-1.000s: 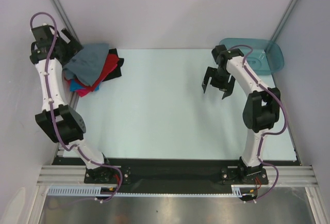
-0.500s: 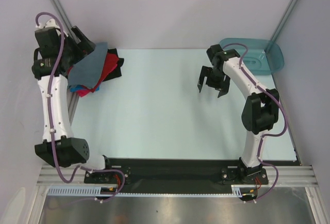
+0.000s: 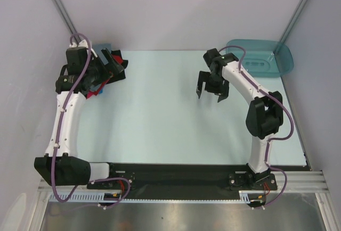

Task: Fold and stack the t-shirts
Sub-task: Reset both grippers

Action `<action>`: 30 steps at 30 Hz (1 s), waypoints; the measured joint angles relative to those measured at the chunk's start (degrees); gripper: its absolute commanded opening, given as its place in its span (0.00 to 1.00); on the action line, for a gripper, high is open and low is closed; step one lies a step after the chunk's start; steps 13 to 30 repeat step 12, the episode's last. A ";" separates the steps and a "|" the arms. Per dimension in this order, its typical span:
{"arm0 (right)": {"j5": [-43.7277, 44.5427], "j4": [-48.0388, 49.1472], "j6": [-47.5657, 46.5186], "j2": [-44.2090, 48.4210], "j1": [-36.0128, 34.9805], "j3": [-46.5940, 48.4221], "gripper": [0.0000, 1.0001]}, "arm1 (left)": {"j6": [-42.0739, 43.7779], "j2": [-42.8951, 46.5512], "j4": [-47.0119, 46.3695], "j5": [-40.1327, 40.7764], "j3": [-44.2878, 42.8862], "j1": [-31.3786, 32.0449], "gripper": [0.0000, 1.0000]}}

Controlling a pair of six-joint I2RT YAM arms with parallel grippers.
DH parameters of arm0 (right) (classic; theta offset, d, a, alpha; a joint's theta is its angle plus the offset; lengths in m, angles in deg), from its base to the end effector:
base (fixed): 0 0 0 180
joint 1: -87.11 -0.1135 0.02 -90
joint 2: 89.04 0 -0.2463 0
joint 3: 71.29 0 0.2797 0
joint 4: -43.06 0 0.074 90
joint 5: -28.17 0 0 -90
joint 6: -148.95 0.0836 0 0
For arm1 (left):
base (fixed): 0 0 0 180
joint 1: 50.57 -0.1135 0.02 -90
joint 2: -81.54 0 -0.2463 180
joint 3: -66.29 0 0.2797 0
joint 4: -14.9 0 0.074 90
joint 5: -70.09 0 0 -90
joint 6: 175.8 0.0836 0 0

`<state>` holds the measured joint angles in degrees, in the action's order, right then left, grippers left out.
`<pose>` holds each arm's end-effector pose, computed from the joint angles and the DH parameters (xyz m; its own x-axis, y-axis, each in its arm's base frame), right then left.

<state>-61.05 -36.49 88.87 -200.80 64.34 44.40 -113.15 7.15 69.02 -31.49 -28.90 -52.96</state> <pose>0.3965 0.1652 0.2088 -0.9656 0.1356 -0.2218 0.1128 0.9872 0.1124 0.3459 -0.0024 0.3644 -0.5457 -0.4732 -0.6915 -0.1396 0.8651 -0.4818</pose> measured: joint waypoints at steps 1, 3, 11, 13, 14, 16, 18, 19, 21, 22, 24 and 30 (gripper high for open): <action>0.00 -0.02 0.00 -0.22 -0.33 0.02 0.98 | 0.11 0.17 0.07 0.76 0.00 0.46 1.00; 0.11 -0.17 -0.02 -0.81 -0.76 0.24 0.98 | 0.52 0.33 0.37 1.77 0.00 1.36 1.00; 0.94 -1.20 -0.07 -2.01 -1.66 2.54 0.98 | 2.69 0.15 2.08 6.43 -0.02 6.19 1.00; 1.11 -1.36 -0.07 -2.03 -1.68 2.82 0.98 | 3.02 0.11 2.23 7.17 -0.02 6.67 1.00; 1.11 -1.36 -0.07 -2.03 -1.68 2.82 0.98 | 3.02 0.11 2.23 7.17 -0.02 6.67 1.00; 1.11 -1.36 -0.07 -2.03 -1.68 2.82 0.98 | 3.02 0.11 2.23 7.17 -0.02 6.67 1.00; 1.11 -1.36 -0.07 -2.03 -1.68 2.82 0.98 | 3.02 0.11 2.23 7.17 -0.02 6.67 1.00; 1.11 -1.36 -0.07 -2.03 -1.68 2.82 0.98 | 3.02 0.11 2.23 7.17 -0.02 6.67 1.00; 1.11 -1.36 -0.07 -2.03 -1.68 2.82 0.98 | 3.02 0.11 2.23 7.17 -0.02 6.67 1.00; 1.11 -1.36 -0.07 -2.03 -1.68 2.82 0.98 | 3.02 0.11 2.23 7.17 -0.02 6.67 1.00; 1.11 -1.36 -0.07 -2.03 -1.68 2.82 0.98 | 3.02 0.11 2.23 7.17 -0.02 6.67 1.00; 1.11 -1.36 -0.07 -2.03 -1.68 2.82 0.98 | 3.02 0.11 2.23 7.17 -0.02 6.67 1.00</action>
